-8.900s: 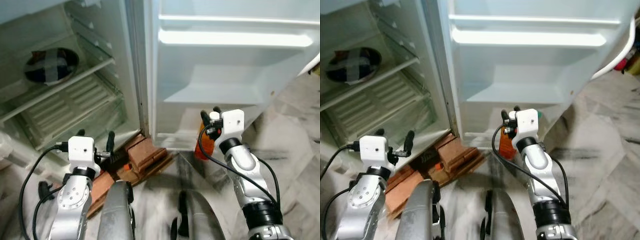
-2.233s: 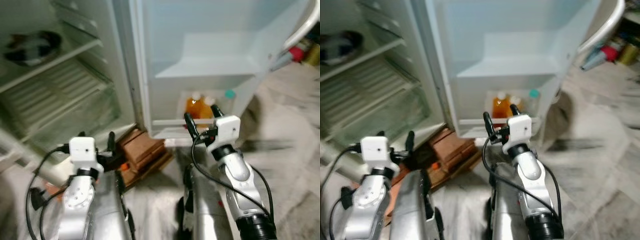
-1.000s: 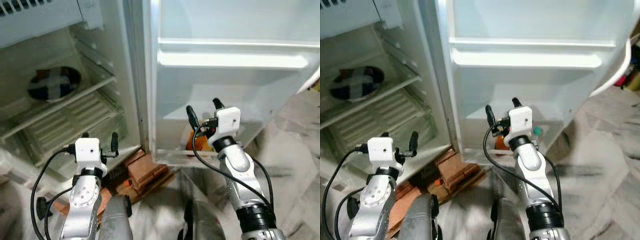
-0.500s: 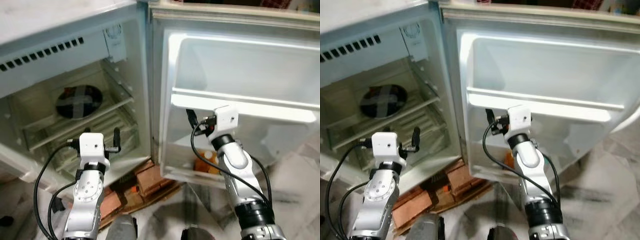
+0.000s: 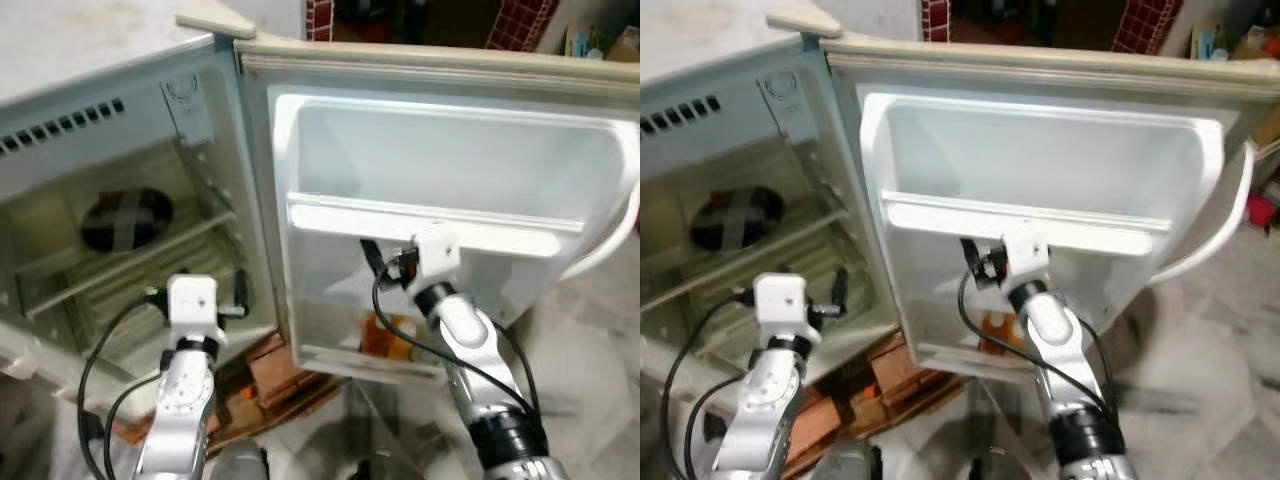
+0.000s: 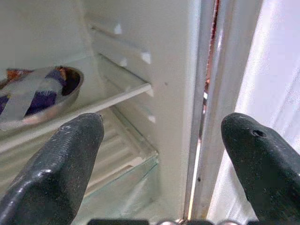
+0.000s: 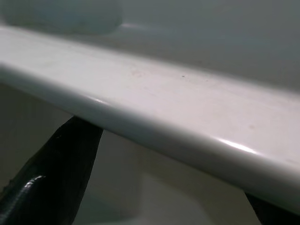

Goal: Restocking fridge

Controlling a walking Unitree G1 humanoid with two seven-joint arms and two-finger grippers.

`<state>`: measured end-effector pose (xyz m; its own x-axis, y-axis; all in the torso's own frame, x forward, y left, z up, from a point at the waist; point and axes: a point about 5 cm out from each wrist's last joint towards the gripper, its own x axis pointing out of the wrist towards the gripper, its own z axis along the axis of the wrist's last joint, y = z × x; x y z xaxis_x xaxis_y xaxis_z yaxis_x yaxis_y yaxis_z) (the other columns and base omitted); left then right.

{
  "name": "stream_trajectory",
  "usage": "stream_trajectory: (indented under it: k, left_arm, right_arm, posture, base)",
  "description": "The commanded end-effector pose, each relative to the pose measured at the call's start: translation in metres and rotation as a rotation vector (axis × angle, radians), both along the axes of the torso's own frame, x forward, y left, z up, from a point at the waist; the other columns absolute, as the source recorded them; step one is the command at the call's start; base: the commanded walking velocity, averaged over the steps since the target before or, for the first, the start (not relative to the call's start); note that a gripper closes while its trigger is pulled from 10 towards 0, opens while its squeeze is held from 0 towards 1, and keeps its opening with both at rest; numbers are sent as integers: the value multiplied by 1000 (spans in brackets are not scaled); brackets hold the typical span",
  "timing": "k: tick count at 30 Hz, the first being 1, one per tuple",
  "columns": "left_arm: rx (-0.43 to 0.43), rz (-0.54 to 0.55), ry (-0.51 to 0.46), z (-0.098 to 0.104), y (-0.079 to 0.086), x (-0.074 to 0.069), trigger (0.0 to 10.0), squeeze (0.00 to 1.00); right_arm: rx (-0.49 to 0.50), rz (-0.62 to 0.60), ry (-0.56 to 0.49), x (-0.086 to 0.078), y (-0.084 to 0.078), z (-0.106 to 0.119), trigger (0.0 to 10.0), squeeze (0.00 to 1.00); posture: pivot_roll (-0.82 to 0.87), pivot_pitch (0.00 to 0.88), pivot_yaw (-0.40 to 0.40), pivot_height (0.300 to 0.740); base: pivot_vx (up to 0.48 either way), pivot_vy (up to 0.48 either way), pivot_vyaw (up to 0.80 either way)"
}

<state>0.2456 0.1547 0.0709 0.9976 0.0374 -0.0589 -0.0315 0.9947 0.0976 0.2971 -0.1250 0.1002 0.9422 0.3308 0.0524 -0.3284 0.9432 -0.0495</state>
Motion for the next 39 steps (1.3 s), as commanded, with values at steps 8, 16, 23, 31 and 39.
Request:
stream_trajectory:
  k: [8, 16, 23, 31, 39]
  left_arm:
    - [17, 24, 23, -4, 6, -4, 10000, 0]
    - [23, 15, 27, -4, 5, -3, 10000, 0]
    - [31, 10, 27, -3, 4, -3, 10000, 0]
    - [25, 7, 7, -1, 4, -1, 10000, 0]
    - [-1, 29, 4, 0, 8, -1, 10000, 0]
  right_arm:
    - [15, 62, -56, 0, 8, 13, 10000, 0]
    - [34, 98, -19, -2, 13, 10, 10000, 0]
    - [100, 292, 70, -12, 26, 5, 10000, 0]
    - [61, 406, 63, -19, 33, 5, 10000, 0]
    - [66, 69, 0, 6, 0, 18, 10000, 0]
  posture:
    - [91, 60, -10, 740]
    - [87, 67, -11, 740]
    - [88, 75, -11, 740]
    - [95, 74, -19, 740]
    - [95, 76, -24, 740]
  base:
    - [-263, -400, 0]
    - [-270, -396, 0]
    - [-272, -395, 0]
    - [-61, -243, 0]
    - [0, 0, 313]
